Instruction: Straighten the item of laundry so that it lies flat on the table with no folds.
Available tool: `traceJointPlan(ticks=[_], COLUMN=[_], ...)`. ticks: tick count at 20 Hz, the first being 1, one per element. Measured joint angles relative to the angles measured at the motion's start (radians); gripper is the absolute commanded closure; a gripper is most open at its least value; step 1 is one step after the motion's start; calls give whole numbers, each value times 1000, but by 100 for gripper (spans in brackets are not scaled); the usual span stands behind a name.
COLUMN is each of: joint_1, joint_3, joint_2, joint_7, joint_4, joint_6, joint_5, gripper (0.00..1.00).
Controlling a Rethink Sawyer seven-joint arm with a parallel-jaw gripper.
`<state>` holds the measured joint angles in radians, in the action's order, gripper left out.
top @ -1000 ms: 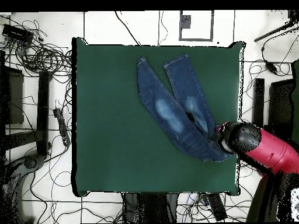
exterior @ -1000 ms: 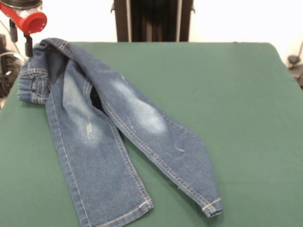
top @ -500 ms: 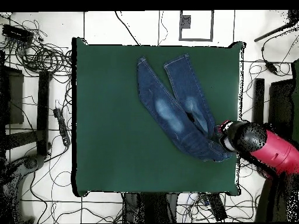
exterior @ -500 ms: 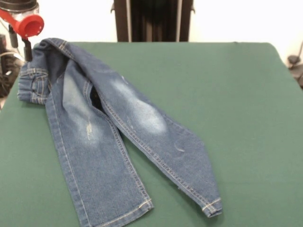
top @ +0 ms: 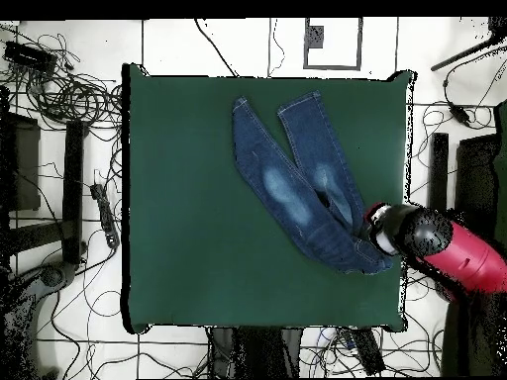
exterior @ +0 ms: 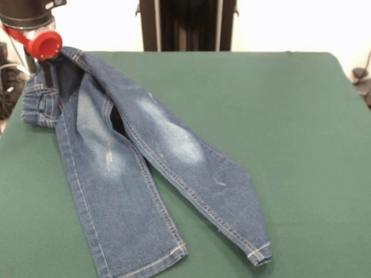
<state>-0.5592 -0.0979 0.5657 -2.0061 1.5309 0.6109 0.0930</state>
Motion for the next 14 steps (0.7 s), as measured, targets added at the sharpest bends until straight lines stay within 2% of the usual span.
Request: traceJointPlan(ticks=[6, 14], joint_1=[-5, 29], joint_3=[33, 36], joint_2=[0, -1], joint_7=[0, 0], joint_4=[0, 0], joint_6=[25, 168], joint_5=[0, 38], gripper=[0, 0])
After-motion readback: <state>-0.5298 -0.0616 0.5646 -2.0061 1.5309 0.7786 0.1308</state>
